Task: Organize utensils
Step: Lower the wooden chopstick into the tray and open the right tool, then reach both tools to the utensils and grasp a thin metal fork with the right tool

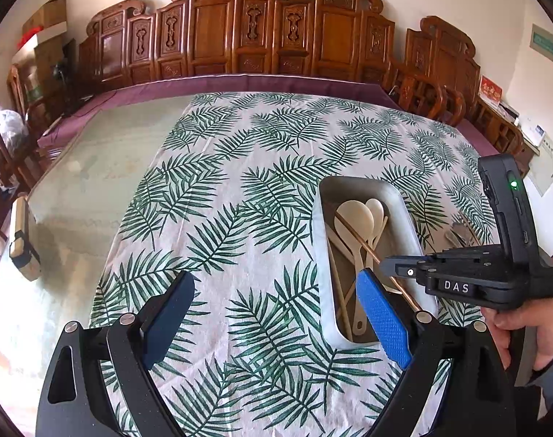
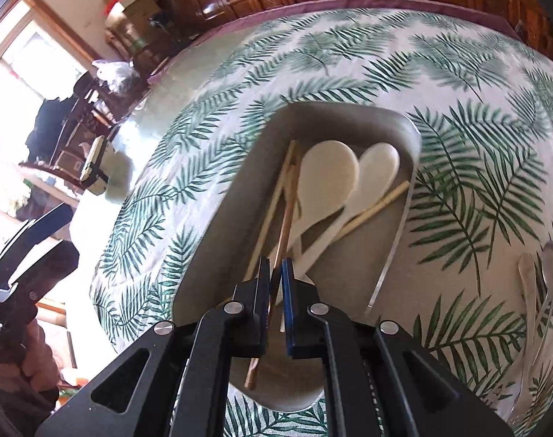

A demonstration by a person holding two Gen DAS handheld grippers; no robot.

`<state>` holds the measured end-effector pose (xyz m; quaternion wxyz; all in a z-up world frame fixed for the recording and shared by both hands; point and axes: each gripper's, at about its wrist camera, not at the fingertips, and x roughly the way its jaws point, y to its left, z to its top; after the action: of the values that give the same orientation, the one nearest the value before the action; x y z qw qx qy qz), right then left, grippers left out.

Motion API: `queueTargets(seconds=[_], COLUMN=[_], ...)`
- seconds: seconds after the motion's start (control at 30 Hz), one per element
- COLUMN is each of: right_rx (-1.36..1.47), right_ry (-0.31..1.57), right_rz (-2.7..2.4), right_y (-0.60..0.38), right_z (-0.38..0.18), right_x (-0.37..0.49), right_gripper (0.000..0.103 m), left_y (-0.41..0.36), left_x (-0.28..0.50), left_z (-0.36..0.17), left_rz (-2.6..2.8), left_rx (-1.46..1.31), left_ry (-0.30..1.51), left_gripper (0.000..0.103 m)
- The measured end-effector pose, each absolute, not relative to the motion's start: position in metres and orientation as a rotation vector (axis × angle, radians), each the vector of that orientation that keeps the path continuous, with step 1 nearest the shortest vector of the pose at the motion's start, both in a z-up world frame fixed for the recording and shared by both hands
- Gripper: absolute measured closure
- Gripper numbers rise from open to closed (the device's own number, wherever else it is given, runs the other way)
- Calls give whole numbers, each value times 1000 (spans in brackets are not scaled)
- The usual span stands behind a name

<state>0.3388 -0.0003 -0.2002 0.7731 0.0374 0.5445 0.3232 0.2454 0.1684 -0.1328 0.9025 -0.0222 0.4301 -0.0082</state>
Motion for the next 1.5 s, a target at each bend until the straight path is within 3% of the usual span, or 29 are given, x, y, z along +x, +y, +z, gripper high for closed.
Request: queueTargets(seconds=[0.27,0.6,0.7,0.87,1.07,1.5], right_rx=[44,-51,-63,-103,-147,-279], right_ry=[1096,996,985,1004,1015,1062], right_rz=[727,591,531,450,417,386], right_y=[-18,-127,-162,-200,-212,-190], right_z=[-181,-163,-166,-180,-199,-230], right_x=[325,278,269,267,263,261], right_gripper=[92,92,83,81,70,69], left_y=[156,106,83,47,19,5], left_x=[246,249,253,258,257,246], left_z=[-129,-133,-137,-143,-144,-151], left_rz=[-34,-122,-162,-216,-251,-272], left_rx=[-40,-34,-21,-8,10,25], left_ry=[887,894,902,915,922,948], left_gripper=[16,16,16,16,16,16])
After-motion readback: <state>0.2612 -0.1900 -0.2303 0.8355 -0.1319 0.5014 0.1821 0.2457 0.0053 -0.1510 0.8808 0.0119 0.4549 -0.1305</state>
